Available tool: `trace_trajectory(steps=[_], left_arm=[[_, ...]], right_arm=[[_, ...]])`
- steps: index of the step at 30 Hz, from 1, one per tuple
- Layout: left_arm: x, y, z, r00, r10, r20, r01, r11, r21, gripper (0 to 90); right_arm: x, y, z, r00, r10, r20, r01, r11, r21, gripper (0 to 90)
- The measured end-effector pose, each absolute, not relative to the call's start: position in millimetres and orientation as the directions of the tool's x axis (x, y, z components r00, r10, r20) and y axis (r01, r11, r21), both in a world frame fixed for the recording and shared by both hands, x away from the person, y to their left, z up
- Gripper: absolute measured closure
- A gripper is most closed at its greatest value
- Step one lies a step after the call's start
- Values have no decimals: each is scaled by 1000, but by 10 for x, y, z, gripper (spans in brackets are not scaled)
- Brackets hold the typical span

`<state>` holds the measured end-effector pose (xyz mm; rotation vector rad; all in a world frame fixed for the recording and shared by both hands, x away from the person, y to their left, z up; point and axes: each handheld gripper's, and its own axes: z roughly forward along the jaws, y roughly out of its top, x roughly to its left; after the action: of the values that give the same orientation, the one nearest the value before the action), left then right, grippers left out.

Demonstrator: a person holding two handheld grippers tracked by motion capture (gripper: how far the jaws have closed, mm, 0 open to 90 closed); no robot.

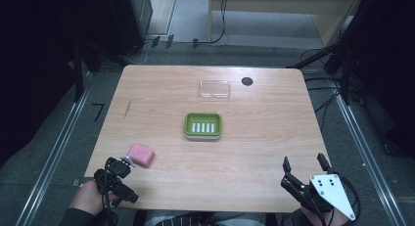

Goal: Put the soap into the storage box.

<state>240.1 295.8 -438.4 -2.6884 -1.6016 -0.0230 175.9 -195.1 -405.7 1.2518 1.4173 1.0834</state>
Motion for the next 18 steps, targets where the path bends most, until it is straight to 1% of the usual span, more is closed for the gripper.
trace_trajectory(steps=[10,18], left_arm=[[2396,2952,-4364,482,876,30,875,-483,22,9],[2387,2948,-4320,480,876,49,873,-483,67,9]], right_arm=[[1757,-1942,-4054,-53,995,-89,177,97,979,127],[1758,-1938,-4053,-54,994,-93,179,101,979,127]])
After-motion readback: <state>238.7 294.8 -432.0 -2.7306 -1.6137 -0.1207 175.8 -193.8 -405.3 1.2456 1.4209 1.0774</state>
